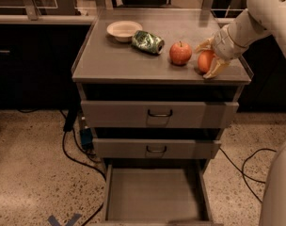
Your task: Pick orange from bottom drawer and place on counter
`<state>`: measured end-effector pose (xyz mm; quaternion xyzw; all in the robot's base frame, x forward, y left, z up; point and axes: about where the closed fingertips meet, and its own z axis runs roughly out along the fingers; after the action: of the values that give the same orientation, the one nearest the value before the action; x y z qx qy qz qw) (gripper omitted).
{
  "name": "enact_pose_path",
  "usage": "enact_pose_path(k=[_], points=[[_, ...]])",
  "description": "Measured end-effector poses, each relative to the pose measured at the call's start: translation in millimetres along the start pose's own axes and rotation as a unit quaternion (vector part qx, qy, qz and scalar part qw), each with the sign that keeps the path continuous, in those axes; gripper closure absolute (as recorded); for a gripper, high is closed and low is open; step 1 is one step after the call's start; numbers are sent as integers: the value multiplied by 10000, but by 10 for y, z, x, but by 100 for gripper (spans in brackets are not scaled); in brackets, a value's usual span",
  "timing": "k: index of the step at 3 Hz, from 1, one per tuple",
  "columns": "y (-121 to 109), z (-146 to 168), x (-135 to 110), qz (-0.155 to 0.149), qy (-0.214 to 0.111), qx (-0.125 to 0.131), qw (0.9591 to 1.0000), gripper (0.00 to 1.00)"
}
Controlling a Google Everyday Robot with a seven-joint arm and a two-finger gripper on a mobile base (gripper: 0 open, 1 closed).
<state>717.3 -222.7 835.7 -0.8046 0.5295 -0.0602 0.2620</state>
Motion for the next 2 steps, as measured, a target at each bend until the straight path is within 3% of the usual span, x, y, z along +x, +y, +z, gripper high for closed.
enact_pose_path(k=[1,2], points=[[0,1,0,0,0,-1,10000,0],[0,1,0,0,-1,-1,10000,0]])
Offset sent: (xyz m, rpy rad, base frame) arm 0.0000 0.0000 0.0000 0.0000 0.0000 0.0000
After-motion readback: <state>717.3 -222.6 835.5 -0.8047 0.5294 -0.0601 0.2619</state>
